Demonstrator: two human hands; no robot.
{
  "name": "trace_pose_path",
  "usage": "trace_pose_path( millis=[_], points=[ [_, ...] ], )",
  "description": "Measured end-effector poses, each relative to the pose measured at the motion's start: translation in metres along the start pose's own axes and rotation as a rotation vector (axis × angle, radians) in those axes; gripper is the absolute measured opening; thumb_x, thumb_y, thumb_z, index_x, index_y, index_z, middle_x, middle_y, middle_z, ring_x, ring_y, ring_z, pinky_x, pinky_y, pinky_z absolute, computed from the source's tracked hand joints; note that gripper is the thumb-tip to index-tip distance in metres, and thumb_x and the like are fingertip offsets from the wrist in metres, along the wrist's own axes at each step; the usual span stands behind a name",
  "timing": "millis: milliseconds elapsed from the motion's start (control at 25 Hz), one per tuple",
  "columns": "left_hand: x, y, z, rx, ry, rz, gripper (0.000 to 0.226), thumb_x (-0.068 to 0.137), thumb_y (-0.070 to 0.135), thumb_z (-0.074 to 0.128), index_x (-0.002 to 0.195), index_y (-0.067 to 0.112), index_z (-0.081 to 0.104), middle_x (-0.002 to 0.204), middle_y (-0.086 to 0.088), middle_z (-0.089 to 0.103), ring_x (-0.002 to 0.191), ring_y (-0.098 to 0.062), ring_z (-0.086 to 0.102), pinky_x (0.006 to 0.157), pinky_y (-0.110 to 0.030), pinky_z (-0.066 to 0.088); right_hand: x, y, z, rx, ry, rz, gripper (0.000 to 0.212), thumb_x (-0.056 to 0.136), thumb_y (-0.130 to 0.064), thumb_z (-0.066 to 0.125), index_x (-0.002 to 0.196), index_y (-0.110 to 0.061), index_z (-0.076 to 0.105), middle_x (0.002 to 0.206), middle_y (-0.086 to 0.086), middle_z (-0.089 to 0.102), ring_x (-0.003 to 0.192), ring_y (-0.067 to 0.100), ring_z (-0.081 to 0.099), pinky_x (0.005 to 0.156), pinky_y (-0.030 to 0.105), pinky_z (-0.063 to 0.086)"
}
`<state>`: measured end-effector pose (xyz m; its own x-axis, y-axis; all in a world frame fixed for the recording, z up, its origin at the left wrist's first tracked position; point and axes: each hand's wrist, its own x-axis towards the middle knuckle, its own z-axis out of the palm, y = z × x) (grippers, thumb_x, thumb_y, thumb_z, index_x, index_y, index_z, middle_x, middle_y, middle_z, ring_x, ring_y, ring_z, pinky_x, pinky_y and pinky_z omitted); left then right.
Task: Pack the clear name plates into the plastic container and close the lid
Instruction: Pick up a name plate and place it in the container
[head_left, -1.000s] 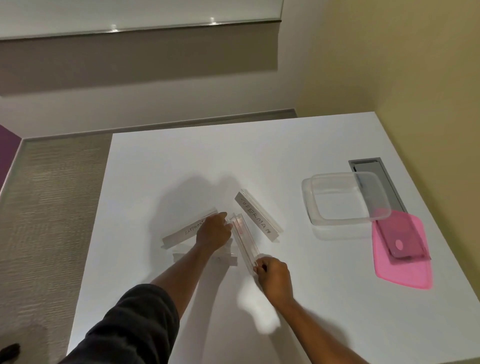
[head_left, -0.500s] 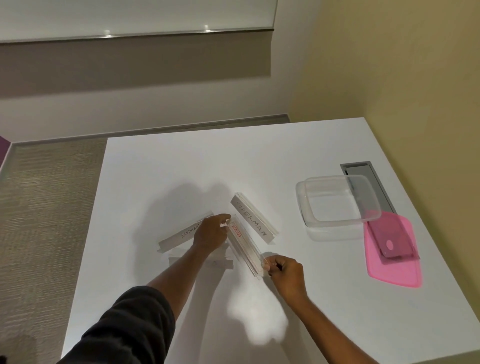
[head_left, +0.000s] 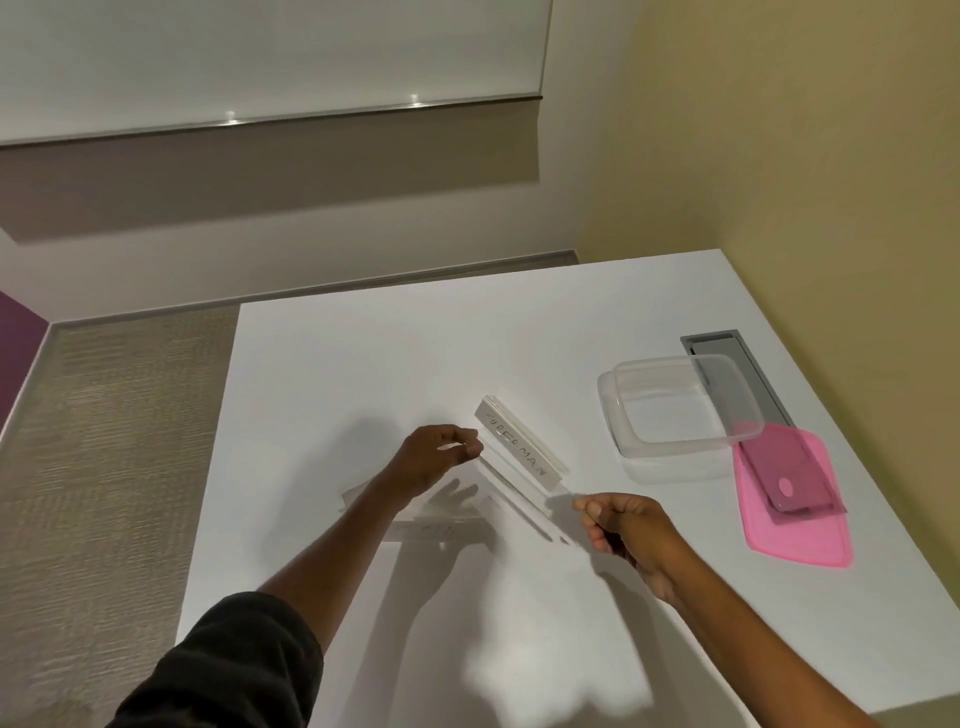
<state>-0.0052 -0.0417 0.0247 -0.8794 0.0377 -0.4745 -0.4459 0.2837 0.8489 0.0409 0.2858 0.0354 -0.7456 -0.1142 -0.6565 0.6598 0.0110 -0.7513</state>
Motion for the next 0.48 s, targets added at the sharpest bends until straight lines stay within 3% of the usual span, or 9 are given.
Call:
trace_pose_path(
  millis=[80,280,480],
  points=[
    [-0.005,0.006,-0.002,-0.033,0.003,0.039,0.021,0.094,0.036,0.083,0.106,0.019,0.085,0.117,0.009,0.083,0.116,-0.004,0.072,0.108,-0.030,0.052,-0.002,-0.006,-0.005,0.059,-0.011,0.040,0.020,0.103,-0.003,0.062,0.109,-0.001,0.080,0.082,0.010,0.071,0.067,0.016,0.062,0.062,0.023,0.059],
    [-0.015,0.020,0.004,-0.151,0.101,0.054,0.016,0.094,0.028,0.082,0.093,0.012,0.085,0.098,-0.009,0.083,0.092,-0.014,0.068,0.091,-0.035,0.052,0.000,-0.019,-0.013,0.169,-0.028,0.081,0.022,0.105,-0.004,0.060,0.117,-0.002,0.078,0.085,0.007,0.075,0.069,0.013,0.068,0.068,0.024,0.065],
    [-0.020,0.028,0.018,-0.234,0.170,0.079,0.035,0.081,0.048,0.087,0.088,0.013,0.084,0.087,0.000,0.077,0.086,-0.018,0.064,0.085,-0.038,0.050,0.002,-0.025,-0.025,0.244,0.005,0.071,0.022,0.105,-0.007,0.060,0.116,-0.002,0.078,0.094,0.007,0.080,0.066,0.012,0.068,0.067,0.027,0.066]
  ],
)
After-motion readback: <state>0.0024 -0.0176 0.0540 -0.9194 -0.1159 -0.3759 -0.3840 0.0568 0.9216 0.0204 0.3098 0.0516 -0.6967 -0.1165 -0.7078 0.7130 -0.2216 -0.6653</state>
